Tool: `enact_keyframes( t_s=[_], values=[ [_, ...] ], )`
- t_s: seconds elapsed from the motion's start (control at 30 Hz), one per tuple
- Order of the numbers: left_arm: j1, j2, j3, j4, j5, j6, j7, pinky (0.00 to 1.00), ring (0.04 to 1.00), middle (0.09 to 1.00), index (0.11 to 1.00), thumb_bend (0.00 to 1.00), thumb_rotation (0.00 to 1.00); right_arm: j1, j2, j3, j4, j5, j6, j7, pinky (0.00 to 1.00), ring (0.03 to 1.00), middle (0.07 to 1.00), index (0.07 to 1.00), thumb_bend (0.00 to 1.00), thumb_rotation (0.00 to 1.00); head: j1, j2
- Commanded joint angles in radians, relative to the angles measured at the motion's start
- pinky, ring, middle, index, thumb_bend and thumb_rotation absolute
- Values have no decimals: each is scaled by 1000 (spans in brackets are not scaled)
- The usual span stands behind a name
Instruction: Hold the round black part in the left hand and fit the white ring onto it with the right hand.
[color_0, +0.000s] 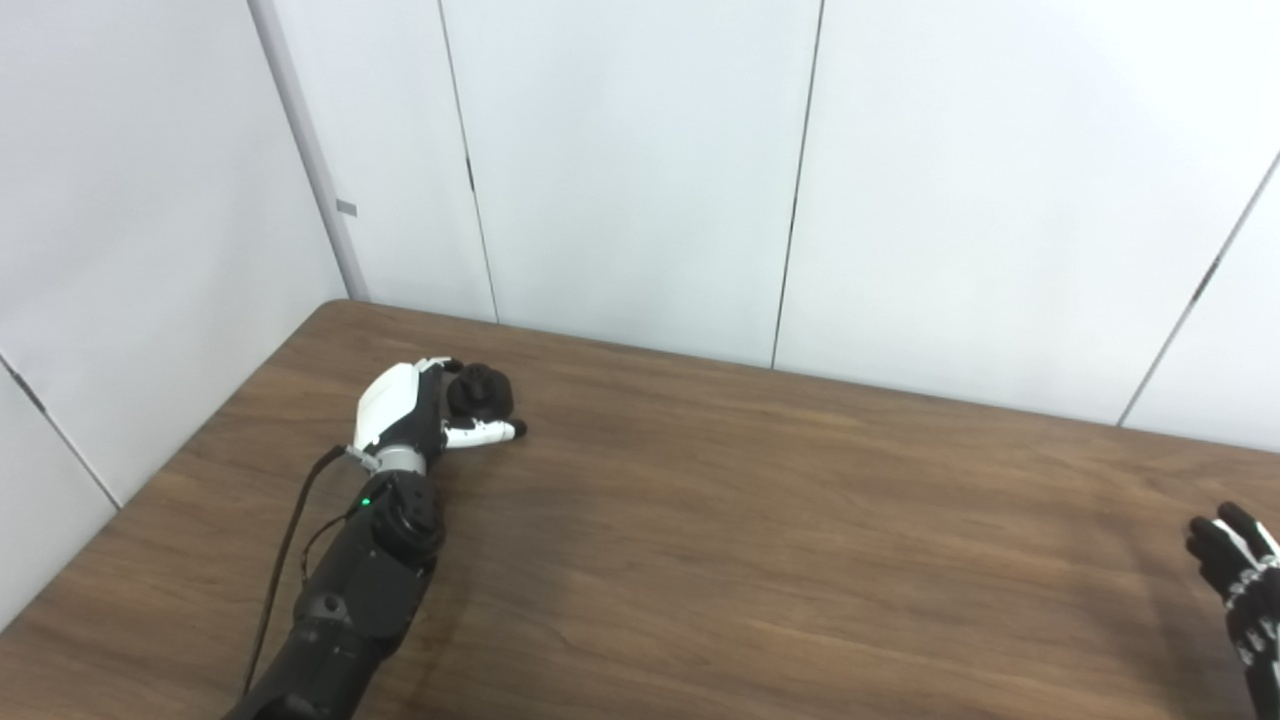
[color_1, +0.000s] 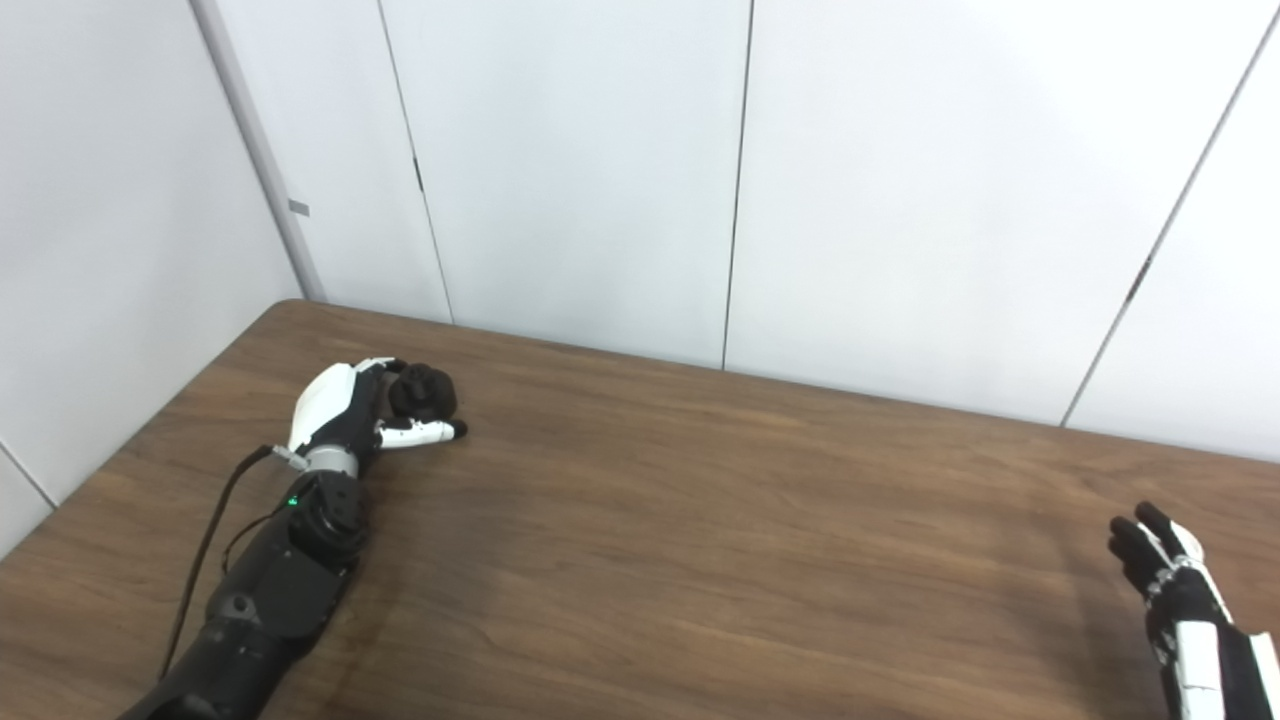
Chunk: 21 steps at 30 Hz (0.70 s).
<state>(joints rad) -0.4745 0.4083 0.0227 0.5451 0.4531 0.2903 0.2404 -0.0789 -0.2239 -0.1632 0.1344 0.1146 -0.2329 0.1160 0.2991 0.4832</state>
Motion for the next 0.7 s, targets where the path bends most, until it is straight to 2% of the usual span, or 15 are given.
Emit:
enact_keyframes(
  t_s=[0.0, 0.67],
  values=[
    [-52, 18, 7, -10, -3, -16, 29, 1000, 1000, 941, 823, 925, 334, 82, 44, 16, 73, 7, -12, -5, 935, 888, 878, 901, 626, 1000, 2, 2],
    [-43, 34, -5, -7, 13, 9, 53, 1000, 990, 926, 792, 887, 279, 83, 39, 16, 66, 7, -4, -3, 957, 908, 890, 909, 626, 1000, 17, 12]
  ],
)
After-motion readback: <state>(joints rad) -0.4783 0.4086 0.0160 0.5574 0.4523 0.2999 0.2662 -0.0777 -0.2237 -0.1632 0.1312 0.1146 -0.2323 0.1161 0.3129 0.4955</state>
